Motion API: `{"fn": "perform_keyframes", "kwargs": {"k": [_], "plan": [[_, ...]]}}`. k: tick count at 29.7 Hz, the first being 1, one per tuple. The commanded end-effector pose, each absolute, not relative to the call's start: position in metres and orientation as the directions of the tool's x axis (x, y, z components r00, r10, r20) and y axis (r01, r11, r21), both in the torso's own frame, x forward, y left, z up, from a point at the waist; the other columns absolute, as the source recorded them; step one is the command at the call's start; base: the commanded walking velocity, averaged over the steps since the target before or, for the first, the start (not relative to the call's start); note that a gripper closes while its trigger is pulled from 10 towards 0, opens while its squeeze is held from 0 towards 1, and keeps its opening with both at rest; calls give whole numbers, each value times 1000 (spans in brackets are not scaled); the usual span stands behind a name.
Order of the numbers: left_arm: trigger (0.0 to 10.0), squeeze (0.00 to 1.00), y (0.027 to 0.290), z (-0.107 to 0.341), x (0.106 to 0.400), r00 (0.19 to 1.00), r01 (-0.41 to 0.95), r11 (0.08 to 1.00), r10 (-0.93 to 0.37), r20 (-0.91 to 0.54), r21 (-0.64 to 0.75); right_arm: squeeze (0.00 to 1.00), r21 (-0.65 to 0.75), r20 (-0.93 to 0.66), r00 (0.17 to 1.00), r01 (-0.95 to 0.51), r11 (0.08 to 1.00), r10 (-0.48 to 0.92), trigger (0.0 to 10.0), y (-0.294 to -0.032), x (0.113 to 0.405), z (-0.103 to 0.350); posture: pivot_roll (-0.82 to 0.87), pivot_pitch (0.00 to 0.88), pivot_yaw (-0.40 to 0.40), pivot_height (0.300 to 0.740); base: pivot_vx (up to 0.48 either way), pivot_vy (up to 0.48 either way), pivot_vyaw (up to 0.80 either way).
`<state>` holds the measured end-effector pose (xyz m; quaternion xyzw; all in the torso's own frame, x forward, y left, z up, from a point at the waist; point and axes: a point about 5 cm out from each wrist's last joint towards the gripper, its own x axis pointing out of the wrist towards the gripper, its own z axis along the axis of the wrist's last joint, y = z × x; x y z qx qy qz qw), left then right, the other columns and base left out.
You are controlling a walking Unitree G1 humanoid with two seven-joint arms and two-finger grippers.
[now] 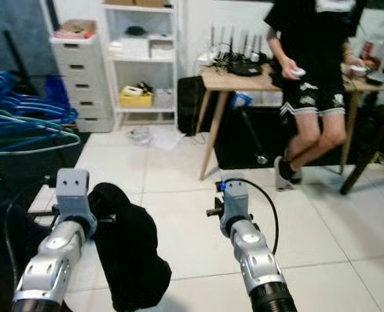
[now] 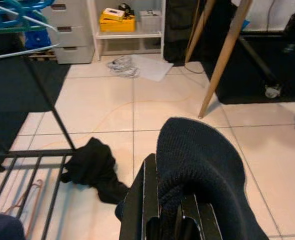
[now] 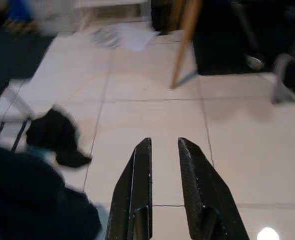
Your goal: Hang hanger
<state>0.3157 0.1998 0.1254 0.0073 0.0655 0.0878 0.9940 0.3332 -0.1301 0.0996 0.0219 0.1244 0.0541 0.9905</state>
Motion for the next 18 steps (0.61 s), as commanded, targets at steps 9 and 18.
{"fn": "perform_keyframes", "kwargs": {"k": [9, 18], "plan": [[10000, 0, 203, 128, 331, 967, -220, 975, 220, -125, 13, 0, 44, -206, 978, -38, 998, 47, 10000, -150, 344, 104, 39, 30, 5, 740, 0, 0, -800], [10000, 0, 200, 116, 332, 952, -255, 966, 257, -166, 36, 0, 26, -206, 974, -92, 995, 96, 10000, -153, 346, 99, 32, 44, -17, 740, 0, 0, -800]]}}
